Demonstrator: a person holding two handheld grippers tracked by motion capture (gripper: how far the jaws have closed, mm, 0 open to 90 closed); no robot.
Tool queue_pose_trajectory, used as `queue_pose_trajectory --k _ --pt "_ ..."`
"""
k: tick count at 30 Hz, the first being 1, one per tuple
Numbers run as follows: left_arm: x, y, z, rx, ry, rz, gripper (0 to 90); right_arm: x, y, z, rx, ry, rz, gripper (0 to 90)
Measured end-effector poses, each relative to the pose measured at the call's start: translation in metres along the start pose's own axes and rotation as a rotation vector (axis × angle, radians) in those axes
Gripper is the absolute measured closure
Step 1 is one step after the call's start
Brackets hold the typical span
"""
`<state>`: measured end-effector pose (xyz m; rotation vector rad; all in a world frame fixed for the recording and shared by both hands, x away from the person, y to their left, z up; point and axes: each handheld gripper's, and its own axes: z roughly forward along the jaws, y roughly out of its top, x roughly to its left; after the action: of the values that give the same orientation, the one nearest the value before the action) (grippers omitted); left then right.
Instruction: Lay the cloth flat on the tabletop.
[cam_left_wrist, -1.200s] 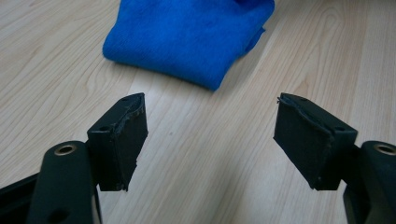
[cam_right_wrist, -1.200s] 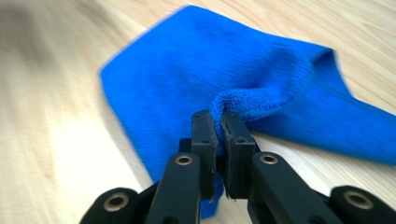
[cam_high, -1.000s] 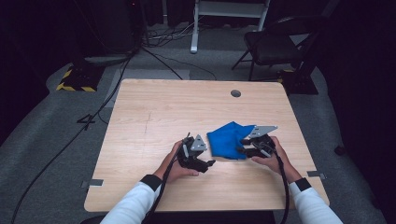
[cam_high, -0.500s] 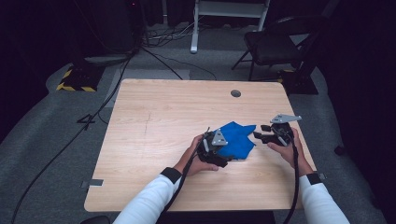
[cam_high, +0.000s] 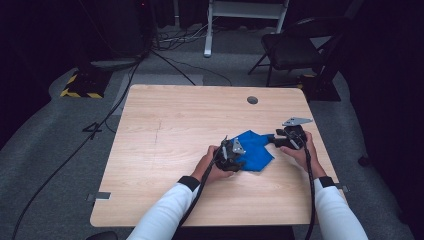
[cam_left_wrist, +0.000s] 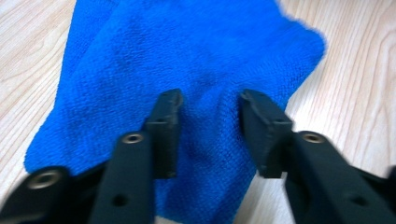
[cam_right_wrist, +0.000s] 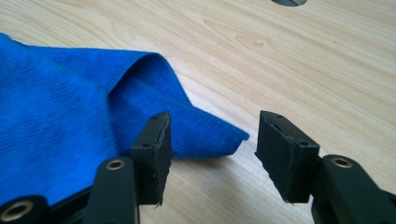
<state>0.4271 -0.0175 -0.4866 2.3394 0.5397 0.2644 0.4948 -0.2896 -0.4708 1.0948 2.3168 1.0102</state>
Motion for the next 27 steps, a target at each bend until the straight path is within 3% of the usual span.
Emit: queue_pose_trajectory --k 3,8,12,16,18,22,25,27 --pt "0.003 -0.003 -0.002 0.003 -0.005 0.022 68.5 -0.001 -0.001 0.004 0.006 0.008 -0.001 46.3" --pt "0.008 -0.009 -0.009 0.005 -0.025 0.023 70.9 0.001 -0.002 0.009 0.024 0.011 -0.005 45.8" --pt "0.016 -0.024 -0.019 -0.003 -0.081 0.014 71.6 0.005 -0.001 0.012 0.025 0.017 -0.026 45.1" --pt "0.024 -0.04 -0.036 0.009 -0.077 0.019 71.9 0.016 0.0 0.017 0.047 0.059 -0.055 48.0" --pt "0.028 -0.047 -0.042 0.008 -0.069 -0.002 71.8 0.021 -0.002 0.017 0.056 0.089 -0.067 48.0" --pt "0.034 -0.059 -0.053 0.006 -0.053 -0.017 70.2 0.03 -0.004 0.003 0.039 0.138 -0.093 49.6" --pt "0.036 -0.063 -0.058 0.013 -0.043 -0.03 67.5 0.042 -0.006 -0.008 0.022 0.207 -0.12 50.8" --pt "0.037 -0.064 -0.06 0.016 -0.033 -0.03 65.1 0.052 -0.01 -0.012 0.028 0.241 -0.165 50.6"
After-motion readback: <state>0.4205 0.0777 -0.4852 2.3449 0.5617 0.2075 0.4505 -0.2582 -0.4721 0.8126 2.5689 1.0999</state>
